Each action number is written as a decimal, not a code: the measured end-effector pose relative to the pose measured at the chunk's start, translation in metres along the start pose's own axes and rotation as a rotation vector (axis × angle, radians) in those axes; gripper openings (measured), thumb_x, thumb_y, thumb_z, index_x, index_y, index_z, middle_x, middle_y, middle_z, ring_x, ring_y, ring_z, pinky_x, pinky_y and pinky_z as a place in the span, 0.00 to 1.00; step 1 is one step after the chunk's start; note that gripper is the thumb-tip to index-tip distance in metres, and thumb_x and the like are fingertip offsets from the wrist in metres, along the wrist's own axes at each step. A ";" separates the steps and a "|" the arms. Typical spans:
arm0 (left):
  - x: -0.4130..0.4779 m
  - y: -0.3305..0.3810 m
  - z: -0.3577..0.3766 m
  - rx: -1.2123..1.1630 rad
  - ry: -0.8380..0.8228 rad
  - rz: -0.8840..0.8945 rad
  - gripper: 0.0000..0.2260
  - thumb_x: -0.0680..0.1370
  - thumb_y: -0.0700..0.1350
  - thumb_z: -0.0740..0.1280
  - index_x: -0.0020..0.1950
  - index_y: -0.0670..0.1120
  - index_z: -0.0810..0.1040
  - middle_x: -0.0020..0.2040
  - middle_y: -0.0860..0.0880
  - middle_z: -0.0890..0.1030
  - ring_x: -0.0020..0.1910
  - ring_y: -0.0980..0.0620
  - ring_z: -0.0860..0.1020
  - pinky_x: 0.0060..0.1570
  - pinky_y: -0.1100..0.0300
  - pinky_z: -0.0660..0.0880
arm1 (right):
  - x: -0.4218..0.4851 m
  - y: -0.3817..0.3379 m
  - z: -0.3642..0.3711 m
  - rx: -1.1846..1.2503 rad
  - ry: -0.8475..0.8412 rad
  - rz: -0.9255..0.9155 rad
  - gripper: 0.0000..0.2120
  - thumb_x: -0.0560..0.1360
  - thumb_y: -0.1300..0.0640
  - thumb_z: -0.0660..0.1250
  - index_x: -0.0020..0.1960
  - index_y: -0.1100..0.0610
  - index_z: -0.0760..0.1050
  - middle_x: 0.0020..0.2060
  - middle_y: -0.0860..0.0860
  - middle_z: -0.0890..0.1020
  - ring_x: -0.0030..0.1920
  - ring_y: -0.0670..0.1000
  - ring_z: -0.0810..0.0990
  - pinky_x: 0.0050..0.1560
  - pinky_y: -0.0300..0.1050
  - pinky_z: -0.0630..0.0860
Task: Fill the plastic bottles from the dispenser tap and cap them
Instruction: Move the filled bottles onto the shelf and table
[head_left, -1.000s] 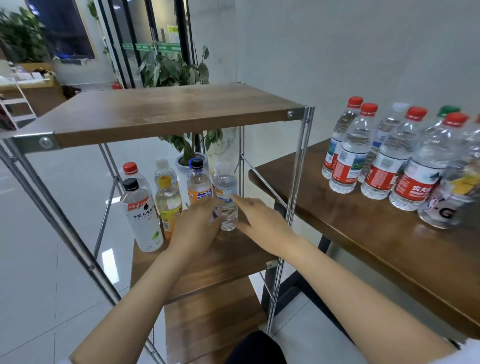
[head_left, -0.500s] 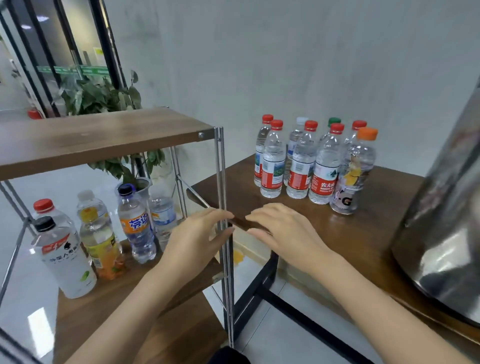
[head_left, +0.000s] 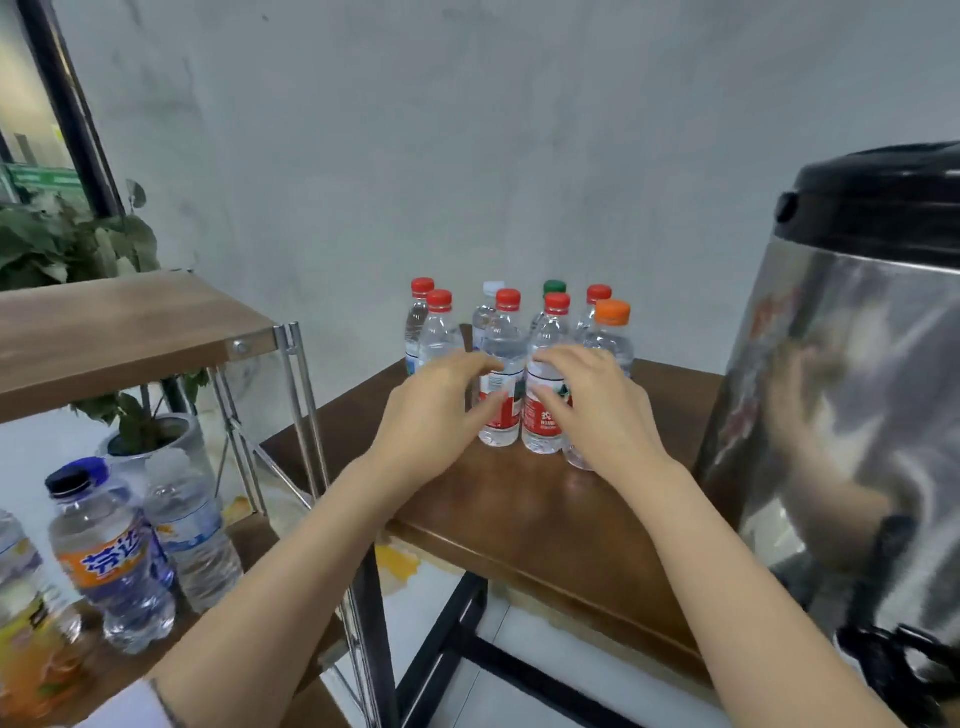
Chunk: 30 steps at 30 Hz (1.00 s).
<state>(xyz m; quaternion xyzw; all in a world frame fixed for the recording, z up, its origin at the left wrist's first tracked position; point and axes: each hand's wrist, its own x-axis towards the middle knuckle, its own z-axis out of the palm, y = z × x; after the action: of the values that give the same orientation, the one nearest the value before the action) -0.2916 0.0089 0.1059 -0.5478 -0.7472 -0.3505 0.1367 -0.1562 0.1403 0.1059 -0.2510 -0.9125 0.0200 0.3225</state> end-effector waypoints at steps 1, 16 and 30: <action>0.013 0.003 0.004 -0.007 0.004 0.018 0.15 0.80 0.52 0.68 0.66 0.52 0.77 0.59 0.55 0.81 0.53 0.55 0.77 0.54 0.53 0.77 | 0.007 0.005 -0.001 -0.020 0.013 0.027 0.19 0.81 0.49 0.64 0.70 0.49 0.71 0.69 0.47 0.73 0.69 0.51 0.69 0.57 0.49 0.74; 0.144 0.008 0.091 0.055 -0.136 0.119 0.33 0.76 0.42 0.73 0.77 0.45 0.62 0.73 0.44 0.66 0.69 0.42 0.68 0.63 0.47 0.73 | 0.069 0.064 0.017 -0.167 -0.024 0.292 0.37 0.77 0.51 0.70 0.78 0.50 0.53 0.72 0.56 0.62 0.68 0.62 0.66 0.54 0.53 0.75; 0.123 0.003 0.112 -0.071 -0.001 0.147 0.39 0.67 0.38 0.80 0.74 0.39 0.65 0.72 0.39 0.64 0.70 0.39 0.67 0.65 0.44 0.72 | 0.055 0.072 0.029 0.030 0.039 0.300 0.43 0.72 0.54 0.76 0.77 0.45 0.53 0.71 0.55 0.64 0.63 0.62 0.72 0.51 0.54 0.75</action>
<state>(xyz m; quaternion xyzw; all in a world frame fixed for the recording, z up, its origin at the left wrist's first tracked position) -0.3130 0.1737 0.0995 -0.6059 -0.6923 -0.3653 0.1422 -0.1778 0.2331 0.1006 -0.3802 -0.8578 0.0767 0.3372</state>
